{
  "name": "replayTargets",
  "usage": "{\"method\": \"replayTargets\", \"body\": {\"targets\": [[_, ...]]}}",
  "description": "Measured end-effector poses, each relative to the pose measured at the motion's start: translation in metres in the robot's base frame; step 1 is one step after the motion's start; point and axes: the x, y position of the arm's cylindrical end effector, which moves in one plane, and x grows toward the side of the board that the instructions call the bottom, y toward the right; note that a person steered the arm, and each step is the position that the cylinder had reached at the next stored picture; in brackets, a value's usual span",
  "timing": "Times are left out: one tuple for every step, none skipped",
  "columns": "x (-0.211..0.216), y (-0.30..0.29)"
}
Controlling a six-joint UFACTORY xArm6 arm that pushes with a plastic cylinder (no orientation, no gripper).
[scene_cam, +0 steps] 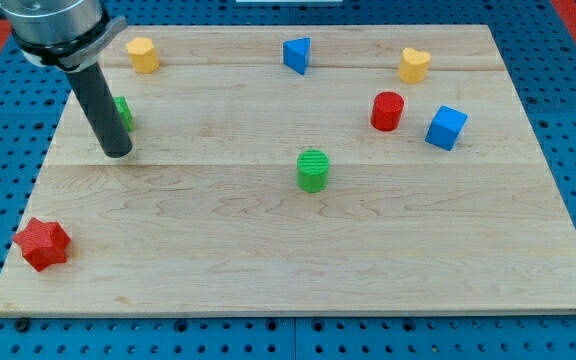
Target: Push the blue cube to the bottom of the green star
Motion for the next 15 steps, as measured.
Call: {"method": "replayTargets", "body": {"targets": [[0.0,0.011],[-0.007,0.06],[-0.012,0.092],[-0.012,0.092],[-0.012,0.093],[-0.016,0.098],[-0.02,0.1],[-0.023,0.11],[-0.042,0.195],[-0.02,0.255],[0.004,0.324],[-0.003,0.425],[-0.024,0.482],[-0.038,0.462],[-0.038,0.389]]}}
